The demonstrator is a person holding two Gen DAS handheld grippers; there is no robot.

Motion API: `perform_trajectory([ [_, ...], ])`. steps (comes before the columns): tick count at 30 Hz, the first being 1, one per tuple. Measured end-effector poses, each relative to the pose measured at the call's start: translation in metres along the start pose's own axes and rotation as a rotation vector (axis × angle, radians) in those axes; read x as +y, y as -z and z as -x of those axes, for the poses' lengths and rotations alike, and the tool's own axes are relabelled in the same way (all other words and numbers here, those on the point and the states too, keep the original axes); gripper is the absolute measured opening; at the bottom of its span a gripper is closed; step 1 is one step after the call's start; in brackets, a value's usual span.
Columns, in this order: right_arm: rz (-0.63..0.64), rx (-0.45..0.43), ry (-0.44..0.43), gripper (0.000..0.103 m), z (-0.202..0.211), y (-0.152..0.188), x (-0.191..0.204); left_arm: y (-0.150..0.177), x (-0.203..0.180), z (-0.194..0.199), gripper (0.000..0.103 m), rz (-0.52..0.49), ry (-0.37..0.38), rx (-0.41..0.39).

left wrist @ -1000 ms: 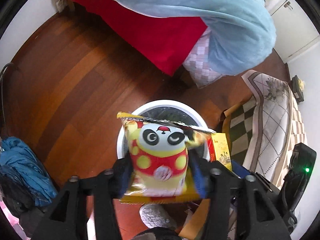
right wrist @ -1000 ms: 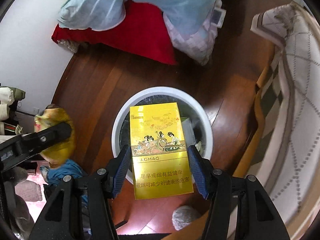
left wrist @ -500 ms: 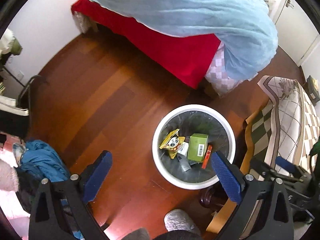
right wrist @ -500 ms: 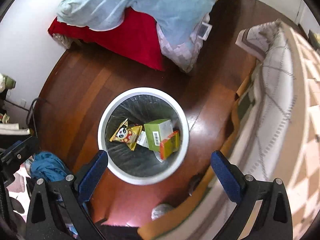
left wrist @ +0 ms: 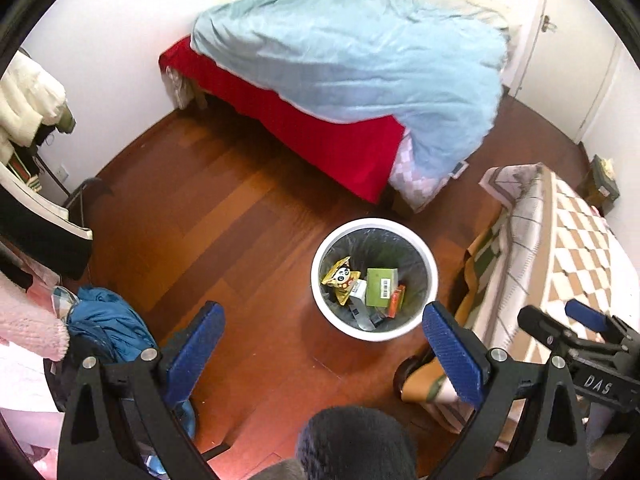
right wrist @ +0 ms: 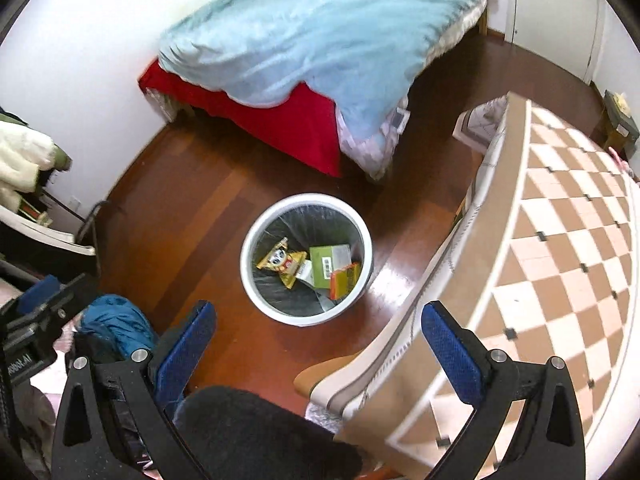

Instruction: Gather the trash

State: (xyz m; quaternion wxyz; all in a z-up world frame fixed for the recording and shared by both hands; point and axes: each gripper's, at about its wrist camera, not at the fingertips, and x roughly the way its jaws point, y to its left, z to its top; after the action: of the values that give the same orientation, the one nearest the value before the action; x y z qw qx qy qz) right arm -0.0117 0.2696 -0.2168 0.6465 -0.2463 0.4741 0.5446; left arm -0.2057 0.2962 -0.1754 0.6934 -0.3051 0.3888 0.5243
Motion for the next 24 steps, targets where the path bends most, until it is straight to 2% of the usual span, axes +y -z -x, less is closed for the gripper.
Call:
perform_trajectory([
  [12,0.024,-0.146,-0.102,0.103,0.142,0.038,-0.001,0.029,-0.006,0.113,0.101,-0.016,0.117,-0.125],
  [19,0.076,-0.192,-0.216,0.103,0.204,0.055,0.004,0.036,0.000,0.160,0.101,-0.011,0.207,-0.174],
  [24,0.102,-0.198,-0.283,0.103,0.229,0.064,0.008,0.039,0.004,0.179,0.101,-0.014,0.250,-0.197],
])
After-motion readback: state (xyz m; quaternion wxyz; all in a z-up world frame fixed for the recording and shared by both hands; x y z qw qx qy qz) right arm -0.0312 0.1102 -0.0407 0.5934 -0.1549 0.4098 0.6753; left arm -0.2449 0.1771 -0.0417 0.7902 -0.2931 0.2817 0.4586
